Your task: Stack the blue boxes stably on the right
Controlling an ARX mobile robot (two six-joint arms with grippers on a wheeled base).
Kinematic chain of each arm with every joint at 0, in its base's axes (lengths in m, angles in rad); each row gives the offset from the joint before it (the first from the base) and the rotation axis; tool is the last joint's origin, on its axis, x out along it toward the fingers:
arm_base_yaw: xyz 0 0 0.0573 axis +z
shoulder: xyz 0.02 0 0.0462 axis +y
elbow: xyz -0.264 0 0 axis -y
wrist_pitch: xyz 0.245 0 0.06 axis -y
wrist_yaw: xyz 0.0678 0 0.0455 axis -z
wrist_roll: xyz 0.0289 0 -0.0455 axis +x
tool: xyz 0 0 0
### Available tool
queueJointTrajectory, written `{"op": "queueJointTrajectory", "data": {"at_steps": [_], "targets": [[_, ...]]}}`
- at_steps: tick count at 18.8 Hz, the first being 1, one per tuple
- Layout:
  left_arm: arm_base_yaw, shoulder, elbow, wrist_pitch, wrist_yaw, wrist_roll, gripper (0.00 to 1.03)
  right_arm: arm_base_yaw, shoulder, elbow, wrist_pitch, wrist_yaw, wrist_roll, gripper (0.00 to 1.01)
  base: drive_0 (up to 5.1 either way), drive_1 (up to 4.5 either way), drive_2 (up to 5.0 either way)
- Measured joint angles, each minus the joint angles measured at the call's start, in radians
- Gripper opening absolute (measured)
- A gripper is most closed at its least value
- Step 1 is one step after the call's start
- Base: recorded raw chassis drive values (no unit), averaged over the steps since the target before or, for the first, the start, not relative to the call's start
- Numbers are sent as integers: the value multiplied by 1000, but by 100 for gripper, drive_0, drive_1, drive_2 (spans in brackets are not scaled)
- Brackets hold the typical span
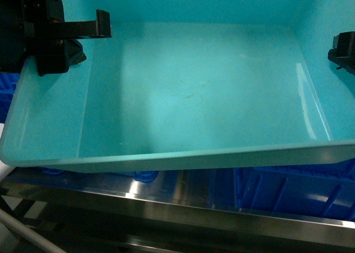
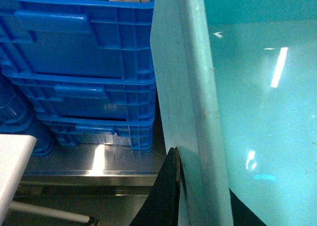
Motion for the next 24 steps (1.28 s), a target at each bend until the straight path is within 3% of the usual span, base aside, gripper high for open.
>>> {"op": "queueJointTrajectory", "data": {"at_steps": [12, 21, 24], "targets": [[0, -2, -2, 1, 0, 0, 5, 0, -5, -2, 1, 0, 0, 7, 335, -14, -384], [-3, -1, -2, 5, 0, 0, 5, -6, -5, -2, 1, 0, 0, 7, -120, -45, -196], [-3, -4, -2, 4, -2, 0, 5, -5, -7, -2, 3, 0, 0, 7, -1, 413, -414]]}}
